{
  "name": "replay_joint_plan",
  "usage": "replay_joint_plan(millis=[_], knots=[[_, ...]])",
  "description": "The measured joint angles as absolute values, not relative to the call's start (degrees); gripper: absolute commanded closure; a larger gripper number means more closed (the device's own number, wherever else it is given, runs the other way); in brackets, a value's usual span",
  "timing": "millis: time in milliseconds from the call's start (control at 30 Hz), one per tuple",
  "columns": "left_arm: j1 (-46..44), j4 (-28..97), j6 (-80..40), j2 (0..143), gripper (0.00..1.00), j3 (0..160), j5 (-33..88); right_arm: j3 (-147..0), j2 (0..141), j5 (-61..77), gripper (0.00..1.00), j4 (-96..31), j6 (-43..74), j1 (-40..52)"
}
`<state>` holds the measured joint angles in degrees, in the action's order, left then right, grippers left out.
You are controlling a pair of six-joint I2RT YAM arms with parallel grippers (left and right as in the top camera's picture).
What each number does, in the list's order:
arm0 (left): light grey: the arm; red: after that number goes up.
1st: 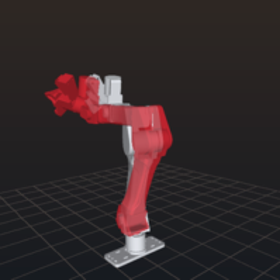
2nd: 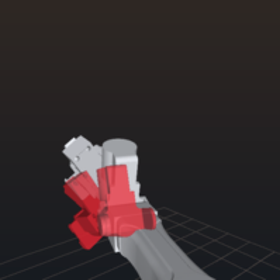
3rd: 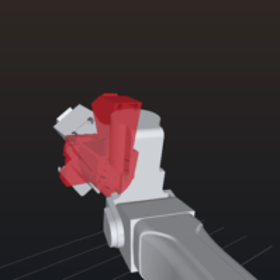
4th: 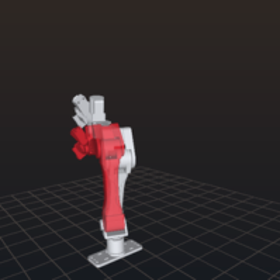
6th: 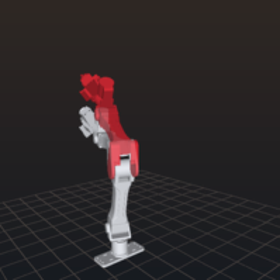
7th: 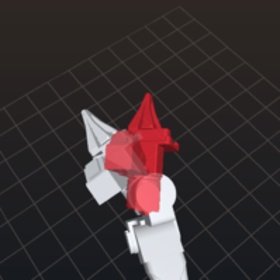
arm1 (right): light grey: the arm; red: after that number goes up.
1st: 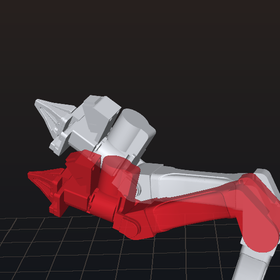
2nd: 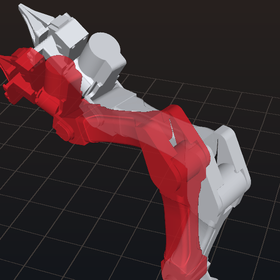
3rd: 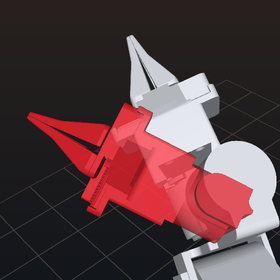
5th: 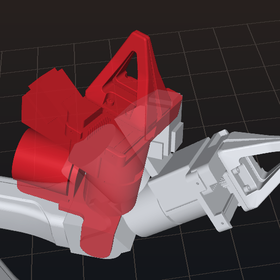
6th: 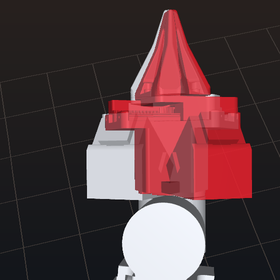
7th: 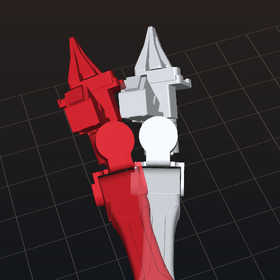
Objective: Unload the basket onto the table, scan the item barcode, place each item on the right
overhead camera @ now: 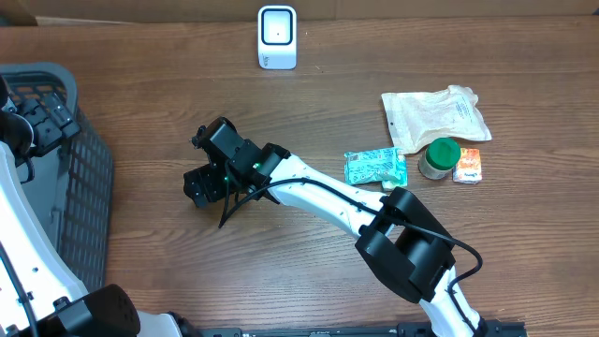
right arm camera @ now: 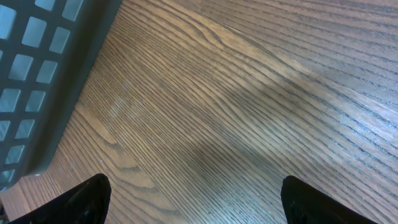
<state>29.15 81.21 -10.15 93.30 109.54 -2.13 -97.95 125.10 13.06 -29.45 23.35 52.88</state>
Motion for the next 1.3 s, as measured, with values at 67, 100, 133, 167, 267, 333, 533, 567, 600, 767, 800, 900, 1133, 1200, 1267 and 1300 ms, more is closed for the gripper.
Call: replay_joint_plan(millis=[67, 100, 133, 167, 267, 333, 533, 567, 600, 767, 800, 900, 1133, 1200, 1267, 1300], knots=[[29.15, 81.21, -10.15, 93.3, 0.01, 109.54, -2.13, -97.95, 125.1, 13.06, 0.12, -29.52, 23.18, 52.88], [29.15, 81.21, -10.15, 93.3, 0.0, 109.54, -2.13, -97.95, 125.1, 13.06, 0.12, -29.56, 23.09, 52.88], [29.12, 81.21, -10.15, 93.3, 0.0, 109.56, -2.15, -97.95, 125.1, 13.06, 0.14, -29.56, 23.05, 52.88], [29.15, 81.21, -10.15, 93.3, 0.01, 109.56, -2.15, -97.95, 125.1, 13.06, 0.15, -29.58, 22.9, 52.88], [29.15, 81.21, -10.15, 93.3, 0.01, 109.54, -2.13, -97.95, 125.1, 12.51, 0.15, -29.76, 22.7, 52.88], [29.15, 81.21, -10.15, 93.3, 0.0, 109.56, -2.13, -97.95, 125.1, 11.4, 0.15, -30.06, 22.59, 52.88], [29.15, 81.21, -10.15, 93.3, 0.01, 109.54, -2.15, -97.95, 125.1, 9.69, 0.15, -30.79, 20.93, 52.88], [29.15, 81.21, -10.15, 93.3, 0.0, 109.54, -2.15, -97.95, 125.1, 9.61, 0.15, -30.98, 20.69, 52.88], [29.15, 81.21, -10.15, 93.3, 0.01, 109.54, -2.13, -97.95, 125.1, 9.56, 0.15, -31.27, 20.56, 52.88], [29.15, 81.21, -10.15, 93.3, 0.0, 109.56, -2.13, -97.93, 125.1, 9.41, 0.1, -33.04, 18.87, 52.8], [29.15, 81.21, -10.15, 93.3, 0.0, 109.56, -2.13, -97.93, 125.1, 9.39, 0.09, -33.58, 18.31, 52.71], [29.12, 81.21, -10.15, 93.3, 0.01, 109.54, -2.13, -97.93, 125.1, 9.39, 0.07, -35.38, 16.84, 52.16], [29.15, 81.21, -10.15, 93.3, 0.0, 109.54, -2.15, -97.89, 121.99, 7.38, 0.0, -43.59, 14.06, 49.39], [29.15, 81.21, -10.15, 93.3, 0.0, 109.54, -2.13, -97.86, 118.98, 6.0, 0.0, -46.19, 13.74, 48.53], [29.15, 81.21, -10.15, 93.3, 0.0, 109.54, -2.13, -97.86, 114.87, 3.99, 0.0, -48.71, 13.47, 47.81], [29.15, 81.19, -10.15, 93.3, 0.0, 109.54, -2.15, -97.86, 112.51, 2.72, 0.0, -50.26, 13.45, 47.53]])
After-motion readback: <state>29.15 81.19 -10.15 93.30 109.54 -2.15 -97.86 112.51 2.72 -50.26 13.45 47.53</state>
